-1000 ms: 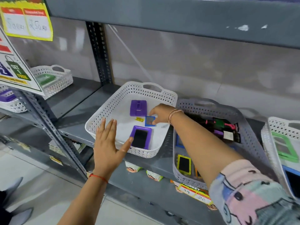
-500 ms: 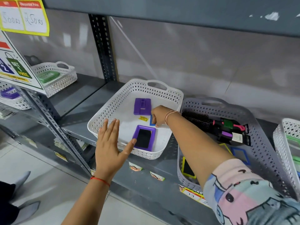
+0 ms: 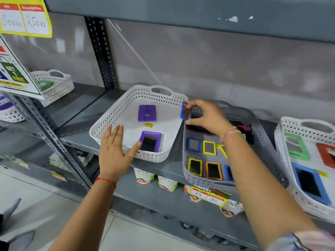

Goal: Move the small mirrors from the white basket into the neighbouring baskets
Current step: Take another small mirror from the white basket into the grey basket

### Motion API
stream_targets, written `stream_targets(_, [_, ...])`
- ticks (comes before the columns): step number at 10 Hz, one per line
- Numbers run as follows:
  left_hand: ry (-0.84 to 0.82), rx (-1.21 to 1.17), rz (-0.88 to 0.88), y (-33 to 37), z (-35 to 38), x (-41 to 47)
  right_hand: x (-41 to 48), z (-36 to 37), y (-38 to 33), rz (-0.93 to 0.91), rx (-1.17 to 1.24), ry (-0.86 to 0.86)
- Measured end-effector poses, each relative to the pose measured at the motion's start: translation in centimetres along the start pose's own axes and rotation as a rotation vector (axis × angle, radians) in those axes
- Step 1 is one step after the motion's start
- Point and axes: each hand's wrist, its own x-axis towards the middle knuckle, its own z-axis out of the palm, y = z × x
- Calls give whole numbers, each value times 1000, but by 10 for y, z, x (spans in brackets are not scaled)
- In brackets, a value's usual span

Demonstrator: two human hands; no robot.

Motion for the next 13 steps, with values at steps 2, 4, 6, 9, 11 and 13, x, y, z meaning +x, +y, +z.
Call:
stream_targets(2, [-36,-2,-3,2,-1,1,-90,-50,35,197,-155,-7])
stream_targets(4, [-65,-34,-12,4,-3,1,-140,-84,60,407,-380,-161])
stream_targets(6, [-71,-30,-11,4,-4,1,-145,-79,70,511,-530,-402])
stream_targets(9, [-80,-29,-14,4,-4,1,-137,-72,71,542,-644,-515])
stream_targets(11, [-77,-33,-15,4,-5,1,-137,-71,71,547,-633,-530])
stream_targets(13, [-74,-22,-7,3,-4,1,-137,-70,71,545,-650,-526])
